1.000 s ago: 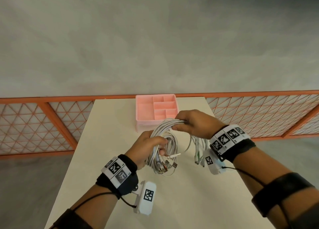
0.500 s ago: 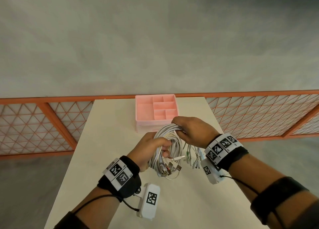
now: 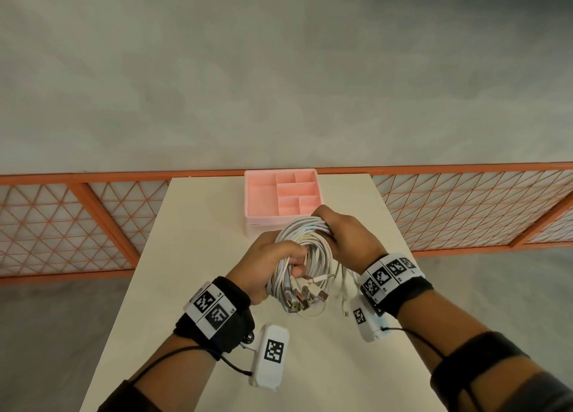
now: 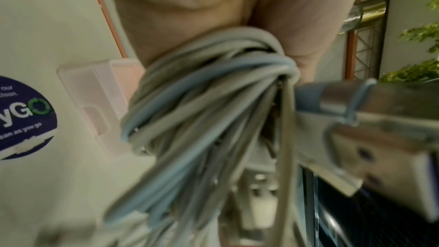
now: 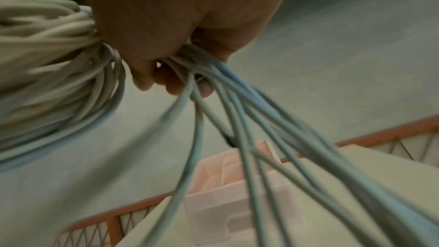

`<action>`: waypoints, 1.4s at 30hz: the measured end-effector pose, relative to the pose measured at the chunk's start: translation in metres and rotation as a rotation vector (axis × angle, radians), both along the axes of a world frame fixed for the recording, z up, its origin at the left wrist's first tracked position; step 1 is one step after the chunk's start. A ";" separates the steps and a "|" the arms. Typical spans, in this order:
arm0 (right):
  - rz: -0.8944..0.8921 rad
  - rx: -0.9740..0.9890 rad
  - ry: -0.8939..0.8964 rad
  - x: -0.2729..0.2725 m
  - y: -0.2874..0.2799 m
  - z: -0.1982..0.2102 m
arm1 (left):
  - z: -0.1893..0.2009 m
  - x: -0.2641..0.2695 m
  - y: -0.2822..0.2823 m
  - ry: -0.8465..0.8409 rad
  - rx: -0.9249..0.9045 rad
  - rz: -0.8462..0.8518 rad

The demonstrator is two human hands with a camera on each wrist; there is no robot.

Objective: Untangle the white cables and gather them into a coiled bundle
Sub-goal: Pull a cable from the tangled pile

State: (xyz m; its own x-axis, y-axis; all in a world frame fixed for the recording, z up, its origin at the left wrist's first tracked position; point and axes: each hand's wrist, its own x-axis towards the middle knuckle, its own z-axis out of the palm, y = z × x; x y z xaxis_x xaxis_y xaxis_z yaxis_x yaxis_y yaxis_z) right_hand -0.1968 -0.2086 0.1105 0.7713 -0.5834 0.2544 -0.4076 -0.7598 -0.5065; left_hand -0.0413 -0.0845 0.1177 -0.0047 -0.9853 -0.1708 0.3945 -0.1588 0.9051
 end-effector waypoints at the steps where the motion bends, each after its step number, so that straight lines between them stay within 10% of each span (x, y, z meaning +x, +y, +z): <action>1: -0.018 0.034 -0.025 -0.001 0.003 -0.003 | 0.001 0.002 0.000 0.016 -0.002 -0.002; 22: -0.317 0.655 -0.475 0.019 0.073 -0.073 | 0.001 -0.002 -0.009 0.016 -0.139 0.242; 42: -0.190 1.097 -0.167 0.019 0.086 -0.054 | -0.040 -0.011 -0.024 -0.194 -0.133 0.877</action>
State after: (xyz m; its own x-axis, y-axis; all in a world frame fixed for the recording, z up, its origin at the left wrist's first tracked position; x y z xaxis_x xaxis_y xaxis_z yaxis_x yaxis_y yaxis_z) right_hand -0.1780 -0.1225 0.0564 0.6505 -0.6592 -0.3772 -0.3342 0.1976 -0.9216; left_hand -0.0521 -0.1087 0.0775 0.7734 -0.6334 0.0253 0.1633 0.2375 0.9576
